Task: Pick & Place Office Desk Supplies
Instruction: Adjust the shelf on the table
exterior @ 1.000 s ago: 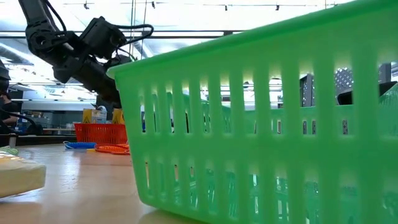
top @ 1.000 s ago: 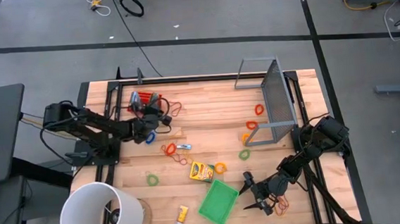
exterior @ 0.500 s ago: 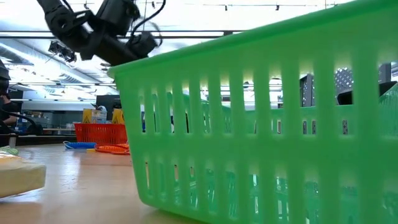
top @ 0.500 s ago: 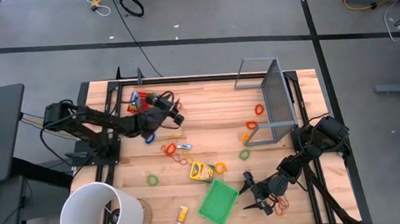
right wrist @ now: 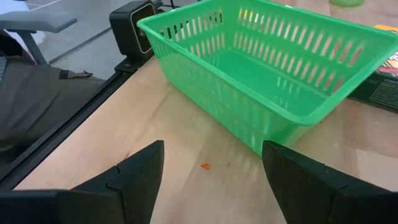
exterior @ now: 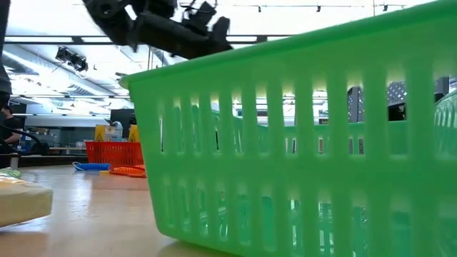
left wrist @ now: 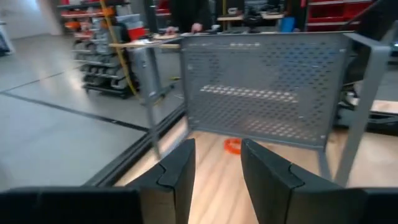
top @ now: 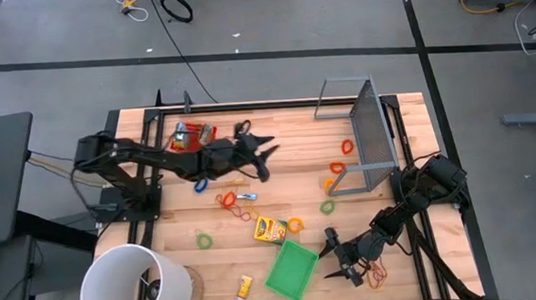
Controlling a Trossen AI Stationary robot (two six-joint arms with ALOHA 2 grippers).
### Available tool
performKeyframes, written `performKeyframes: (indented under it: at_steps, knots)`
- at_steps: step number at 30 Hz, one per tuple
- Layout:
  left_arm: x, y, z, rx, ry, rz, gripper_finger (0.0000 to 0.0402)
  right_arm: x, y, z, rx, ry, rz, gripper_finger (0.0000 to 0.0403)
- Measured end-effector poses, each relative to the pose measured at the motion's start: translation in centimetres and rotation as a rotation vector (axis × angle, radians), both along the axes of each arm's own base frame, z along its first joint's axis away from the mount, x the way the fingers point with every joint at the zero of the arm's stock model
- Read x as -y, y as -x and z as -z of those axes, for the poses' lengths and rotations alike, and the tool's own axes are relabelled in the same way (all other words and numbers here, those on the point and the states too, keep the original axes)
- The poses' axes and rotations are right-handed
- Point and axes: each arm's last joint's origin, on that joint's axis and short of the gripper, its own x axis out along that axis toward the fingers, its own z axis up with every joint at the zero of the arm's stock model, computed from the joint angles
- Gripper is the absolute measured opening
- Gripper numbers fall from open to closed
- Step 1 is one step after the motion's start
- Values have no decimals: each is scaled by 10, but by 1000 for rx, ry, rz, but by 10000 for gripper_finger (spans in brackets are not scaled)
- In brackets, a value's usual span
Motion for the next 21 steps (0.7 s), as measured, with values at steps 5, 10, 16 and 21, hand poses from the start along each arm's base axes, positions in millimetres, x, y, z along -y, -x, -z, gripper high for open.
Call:
performKeyframes:
  at_steps: [5,10,16,21]
  knots:
    - [8,-36,-1,6,-25,88,148,-3,1,-2,17,-16,-10,279]
    - [18,-68,-22,70,-65,175,155,-4,2,-3,24,-23,-15,279]
    - [18,-102,-55,62,-147,190,121,-4,1,-3,24,-23,-12,279]
    - [1,-127,-73,-50,-166,218,21,-3,2,-2,16,-16,-12,279]
